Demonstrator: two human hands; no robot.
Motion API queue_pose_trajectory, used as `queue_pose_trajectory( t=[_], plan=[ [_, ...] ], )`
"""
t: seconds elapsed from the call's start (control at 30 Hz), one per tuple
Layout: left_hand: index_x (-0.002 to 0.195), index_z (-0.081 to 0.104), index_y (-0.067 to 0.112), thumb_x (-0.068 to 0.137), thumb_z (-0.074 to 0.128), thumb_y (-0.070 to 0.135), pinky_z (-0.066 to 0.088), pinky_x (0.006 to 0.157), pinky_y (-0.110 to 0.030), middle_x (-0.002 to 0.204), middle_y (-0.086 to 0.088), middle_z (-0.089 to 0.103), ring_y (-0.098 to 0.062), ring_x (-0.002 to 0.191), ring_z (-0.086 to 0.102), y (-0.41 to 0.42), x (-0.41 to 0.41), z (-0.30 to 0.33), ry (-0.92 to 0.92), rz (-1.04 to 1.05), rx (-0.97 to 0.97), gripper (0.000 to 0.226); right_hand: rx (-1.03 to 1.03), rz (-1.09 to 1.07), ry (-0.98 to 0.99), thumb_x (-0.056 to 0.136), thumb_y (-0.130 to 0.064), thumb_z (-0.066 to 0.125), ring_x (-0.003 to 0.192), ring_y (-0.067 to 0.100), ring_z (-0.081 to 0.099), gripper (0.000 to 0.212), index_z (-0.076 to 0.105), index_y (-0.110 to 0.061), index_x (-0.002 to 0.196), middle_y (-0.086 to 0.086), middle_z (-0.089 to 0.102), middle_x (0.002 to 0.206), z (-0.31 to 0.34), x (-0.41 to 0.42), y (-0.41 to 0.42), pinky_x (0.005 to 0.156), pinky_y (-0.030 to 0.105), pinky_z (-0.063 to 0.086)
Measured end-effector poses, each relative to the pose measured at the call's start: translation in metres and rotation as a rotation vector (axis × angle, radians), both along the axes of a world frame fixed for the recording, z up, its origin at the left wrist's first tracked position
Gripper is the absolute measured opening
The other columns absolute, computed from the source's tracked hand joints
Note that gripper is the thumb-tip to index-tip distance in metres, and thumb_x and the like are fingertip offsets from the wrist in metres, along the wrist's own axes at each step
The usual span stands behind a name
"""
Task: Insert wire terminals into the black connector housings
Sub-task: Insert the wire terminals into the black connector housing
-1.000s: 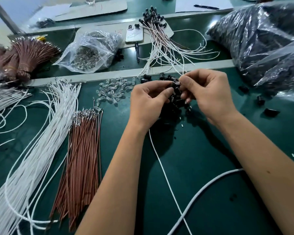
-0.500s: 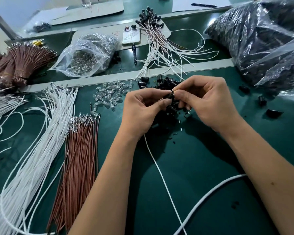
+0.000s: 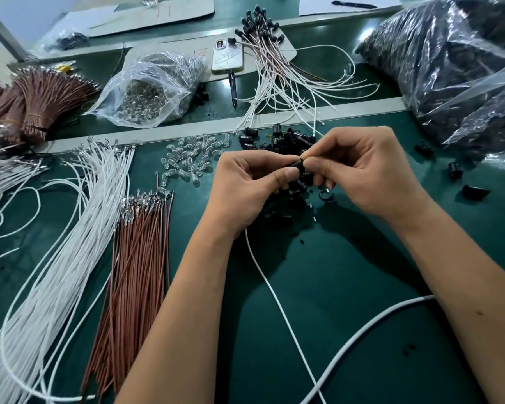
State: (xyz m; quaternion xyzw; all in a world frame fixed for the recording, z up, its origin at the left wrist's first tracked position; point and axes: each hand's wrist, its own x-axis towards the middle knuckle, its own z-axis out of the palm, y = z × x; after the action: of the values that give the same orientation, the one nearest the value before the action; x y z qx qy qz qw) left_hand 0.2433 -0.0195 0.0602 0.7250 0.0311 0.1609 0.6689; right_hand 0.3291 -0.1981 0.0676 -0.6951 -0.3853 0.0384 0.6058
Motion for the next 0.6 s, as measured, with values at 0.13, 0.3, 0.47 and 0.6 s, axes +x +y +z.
queue_pose_trajectory(
  t=[0.13, 0.3, 0.47, 0.6],
  plan=[
    [0.098, 0.077, 0.002, 0.081, 0.080, -0.002, 0.051, 0.063, -0.025, 0.082, -0.025, 0.074, -0.021, 0.066, 0.061, 0.0024, -0.0022, 0.0031, -0.003, -0.007, -0.019, 0.018, 0.076, 0.024, 0.067, 0.089, 0.000, 0.078, 0.056, 0.020, 0.066, 0.006, 0.074, 0.000, 0.094, 0.014, 0.072, 0.070, -0.0008, -0.0029, 0.0039, 0.054, 0.026, 0.054],
    [0.100, 0.076, 0.004, 0.080, 0.079, -0.004, 0.057, 0.075, -0.032, 0.087, -0.016, 0.077, -0.021, 0.077, 0.069, 0.0011, -0.0039, 0.0071, -0.056, -0.008, -0.028, 0.021, 0.159, 0.017, 0.271, 0.087, -0.013, 0.079, 0.055, 0.023, 0.068, 0.012, 0.074, -0.006, 0.095, 0.011, 0.073, 0.072, -0.0009, -0.0044, 0.0054, 0.050, 0.025, 0.054],
    [0.100, 0.077, 0.006, 0.079, 0.081, -0.005, 0.059, 0.077, -0.028, 0.086, -0.010, 0.078, -0.016, 0.078, 0.072, 0.0005, -0.0044, 0.0071, -0.074, 0.010, 0.005, 0.024, 0.156, 0.038, 0.333, 0.086, -0.015, 0.079, 0.054, 0.021, 0.068, 0.003, 0.078, -0.012, 0.086, 0.011, 0.073, 0.070, -0.0011, -0.0045, 0.0052, 0.049, 0.023, 0.054],
    [0.097, 0.077, 0.006, 0.079, 0.081, -0.004, 0.058, 0.073, -0.027, 0.084, -0.010, 0.077, -0.015, 0.074, 0.070, 0.0006, -0.0048, 0.0074, -0.056, 0.007, -0.018, 0.022, 0.150, 0.054, 0.293, 0.087, -0.011, 0.078, 0.055, 0.022, 0.070, 0.005, 0.073, -0.008, 0.087, 0.012, 0.073, 0.071, 0.0001, -0.0073, 0.0048, 0.050, 0.023, 0.054]
  ],
)
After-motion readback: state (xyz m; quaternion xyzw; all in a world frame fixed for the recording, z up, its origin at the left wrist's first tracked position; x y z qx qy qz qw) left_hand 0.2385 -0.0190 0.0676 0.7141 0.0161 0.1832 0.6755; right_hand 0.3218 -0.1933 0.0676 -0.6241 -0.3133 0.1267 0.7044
